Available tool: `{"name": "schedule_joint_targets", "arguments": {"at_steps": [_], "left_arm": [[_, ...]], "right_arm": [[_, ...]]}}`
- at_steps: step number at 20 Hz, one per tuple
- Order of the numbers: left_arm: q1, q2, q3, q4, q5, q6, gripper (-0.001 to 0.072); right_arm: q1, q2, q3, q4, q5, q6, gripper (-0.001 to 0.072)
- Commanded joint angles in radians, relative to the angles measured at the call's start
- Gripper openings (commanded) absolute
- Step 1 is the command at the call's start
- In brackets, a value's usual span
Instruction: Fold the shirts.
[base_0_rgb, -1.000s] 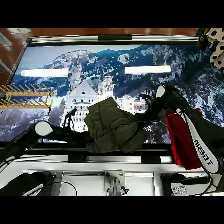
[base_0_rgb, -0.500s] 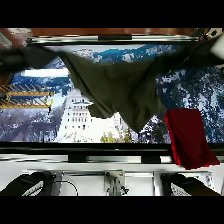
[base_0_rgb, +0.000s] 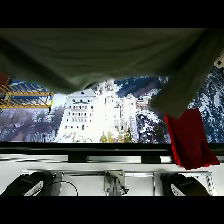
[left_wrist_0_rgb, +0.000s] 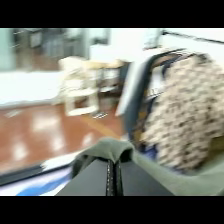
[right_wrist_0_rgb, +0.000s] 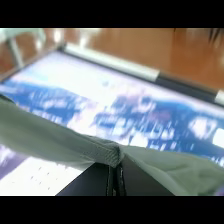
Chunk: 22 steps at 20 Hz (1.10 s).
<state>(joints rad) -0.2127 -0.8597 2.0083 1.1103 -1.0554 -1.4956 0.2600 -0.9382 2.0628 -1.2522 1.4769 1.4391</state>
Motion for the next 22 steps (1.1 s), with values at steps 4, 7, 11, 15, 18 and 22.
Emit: {"name": "schedule_joint_targets", "arguments": {"at_steps": [4,7,11,15,18,22], "left_arm": [[0.0,0.018,-0.059,0.121,-0.204,-0.084,0.0031],[0.0,0.015,-0.068,0.206,-0.243,-0.085,0.0031],[0.001,-0.002,-0.219,0.355,-0.326,-0.085,0.0031],[0.003,-0.068,-0.518,0.39,-0.244,-0.142,0.003],[0.008,-0.173,-0.645,0.378,-0.01,-0.222,0.0031],[0.058,-0.33,-0.636,0.375,0.151,-0.318,0.0031]], "right_arm": [[0.002,-0.009,0.002,0.003,0.104,0.027,0.0074],[0.002,-0.069,0.002,-0.006,0.126,0.026,0.0074],[0.002,-0.181,-0.155,0.008,0.225,0.013,0.0074],[0.001,-0.309,-0.399,-0.072,-0.04,-0.077,0.0075],[0.001,-0.457,-0.419,-0.164,-0.425,-0.048,0.0075],[0.001,-0.595,-0.42,-0.166,-0.696,0.157,0.0075]]}}
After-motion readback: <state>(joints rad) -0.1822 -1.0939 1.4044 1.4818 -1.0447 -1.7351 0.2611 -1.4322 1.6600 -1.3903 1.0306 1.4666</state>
